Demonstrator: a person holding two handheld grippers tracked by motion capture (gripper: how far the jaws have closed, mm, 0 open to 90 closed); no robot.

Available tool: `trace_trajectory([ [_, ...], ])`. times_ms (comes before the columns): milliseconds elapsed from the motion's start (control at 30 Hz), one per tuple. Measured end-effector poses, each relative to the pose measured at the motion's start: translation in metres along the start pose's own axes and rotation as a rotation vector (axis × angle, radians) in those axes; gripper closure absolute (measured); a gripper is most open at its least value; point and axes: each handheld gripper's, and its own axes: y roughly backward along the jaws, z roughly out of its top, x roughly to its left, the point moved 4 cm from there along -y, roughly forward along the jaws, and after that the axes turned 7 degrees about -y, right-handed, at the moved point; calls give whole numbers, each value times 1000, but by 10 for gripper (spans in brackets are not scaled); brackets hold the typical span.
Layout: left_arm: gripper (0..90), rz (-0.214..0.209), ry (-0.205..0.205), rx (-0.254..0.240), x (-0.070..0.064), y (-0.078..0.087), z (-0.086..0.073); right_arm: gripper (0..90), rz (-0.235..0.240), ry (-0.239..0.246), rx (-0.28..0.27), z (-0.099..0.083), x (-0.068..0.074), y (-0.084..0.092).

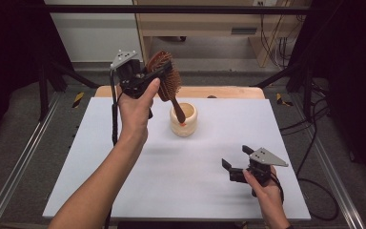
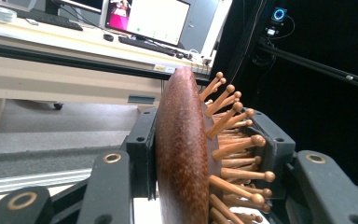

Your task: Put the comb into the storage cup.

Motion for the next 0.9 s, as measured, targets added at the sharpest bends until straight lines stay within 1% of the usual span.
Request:
trace_trajectory([
  [67,505,7,-24,2,-2,-2,2,60,1,-5,-3,0,-1,0],
  [100,505,9,-28,1,-3,-3,3,60,1,-8,-2,0,-2,1],
  [167,506,7,-23,-1,-3,-5,4,60,0,-11,-4,0,-4,1],
  [233,506,12,-29,-9,-3,-7,4,60,-1,-11,-3,0,-4,1],
  [300,505,26,-58,-15,-3,-9,4,61,-3,-11,-4,0,-4,1],
  [333,505,31,-64,-15,-3,-9,4,65,-3,-11,-7,1,-3,2],
  [433,505,33,-49,-13,-2,-12,3,65,-4,-8,-11,1,-2,2],
  [533,505,44,-49,-14,1,-15,2,63,-4,-5,-4,0,-2,1],
  [633,505,45,-34,-12,3,-19,0,61,-4,-6,-5,0,-2,1],
  [867,506,71,-58,4,7,-26,-6,65,-5,-4,-5,0,-3,2],
  [900,505,71,-54,5,8,-27,-7,65,-4,-4,-3,0,-3,2],
])
